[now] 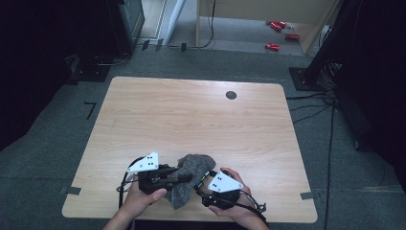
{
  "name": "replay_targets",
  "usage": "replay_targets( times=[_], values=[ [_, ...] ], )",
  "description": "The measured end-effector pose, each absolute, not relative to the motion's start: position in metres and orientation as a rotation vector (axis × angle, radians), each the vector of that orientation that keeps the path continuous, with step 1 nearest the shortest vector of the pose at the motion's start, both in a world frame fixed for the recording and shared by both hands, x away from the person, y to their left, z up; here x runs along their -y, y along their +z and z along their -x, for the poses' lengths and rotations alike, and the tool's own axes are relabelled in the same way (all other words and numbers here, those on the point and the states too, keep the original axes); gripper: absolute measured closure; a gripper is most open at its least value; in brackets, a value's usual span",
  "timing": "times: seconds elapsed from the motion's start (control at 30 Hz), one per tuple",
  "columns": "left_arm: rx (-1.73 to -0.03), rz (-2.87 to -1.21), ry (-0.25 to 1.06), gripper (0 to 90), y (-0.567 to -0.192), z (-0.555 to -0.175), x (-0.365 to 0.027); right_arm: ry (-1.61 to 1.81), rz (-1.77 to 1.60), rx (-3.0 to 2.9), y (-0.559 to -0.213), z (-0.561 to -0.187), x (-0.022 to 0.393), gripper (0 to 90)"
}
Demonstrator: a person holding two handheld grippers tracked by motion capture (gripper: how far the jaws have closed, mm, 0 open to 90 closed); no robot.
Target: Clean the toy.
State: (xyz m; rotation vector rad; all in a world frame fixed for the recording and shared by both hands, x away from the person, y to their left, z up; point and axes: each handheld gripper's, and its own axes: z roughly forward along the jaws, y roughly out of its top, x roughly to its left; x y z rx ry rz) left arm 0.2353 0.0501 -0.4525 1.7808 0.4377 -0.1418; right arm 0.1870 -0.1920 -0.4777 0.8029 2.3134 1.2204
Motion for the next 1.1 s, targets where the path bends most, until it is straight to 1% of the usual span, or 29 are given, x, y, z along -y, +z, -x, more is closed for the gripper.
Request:
replay_targets(
  times=[0.07,0.23,0.33,0.5,0.57,0.87,0.93,1.0,1.03,1.1],
  values=[
    [-0.413,-1.802,-0.114,71.8,-0.452,-0.232,-0.045,1.219,-0.789,-2.319,-0.479,-0.187,0.19,34.9],
    [-0.511,-1.776,-0.066,72.6,-0.453,-0.241,-0.058,1.22,-0.801,-2.308,-0.477,-0.187,0.194,34.9],
    [-0.548,-1.748,-0.07,72.7,-0.453,-0.244,-0.065,1.235,-0.812,-2.295,-0.476,-0.188,0.197,34.9],
    [-0.455,-1.773,-0.097,70.5,-0.451,-0.235,-0.051,1.237,-0.805,-2.301,-0.476,-0.188,0.193,34.9],
    [-0.451,-1.801,-0.061,71.0,-0.452,-0.234,-0.047,1.23,-0.8,-2.304,-0.477,-0.188,0.192,34.9],
    [-0.614,-1.782,0.072,71.8,-0.457,-0.25,-0.075,1.232,-0.825,-2.286,-0.475,-0.189,0.199,34.9],
    [-0.631,-1.785,0.111,70.7,-0.46,-0.253,-0.08,1.234,-0.836,-2.275,-0.474,-0.189,0.202,35.0],
    [-0.629,-1.8,0.123,67.3,-0.463,-0.255,-0.082,1.234,-0.84,-2.262,-0.473,-0.19,0.207,35.0],
    [-0.624,-1.813,0.14,66.6,-0.465,-0.255,-0.082,1.236,-0.845,-2.257,-0.472,-0.19,0.208,35.0],
    [-0.608,-1.838,0.184,62.4,-0.467,-0.255,-0.083,1.24,-0.853,-2.246,-0.47,-0.191,0.211,34.9]
  ],
)
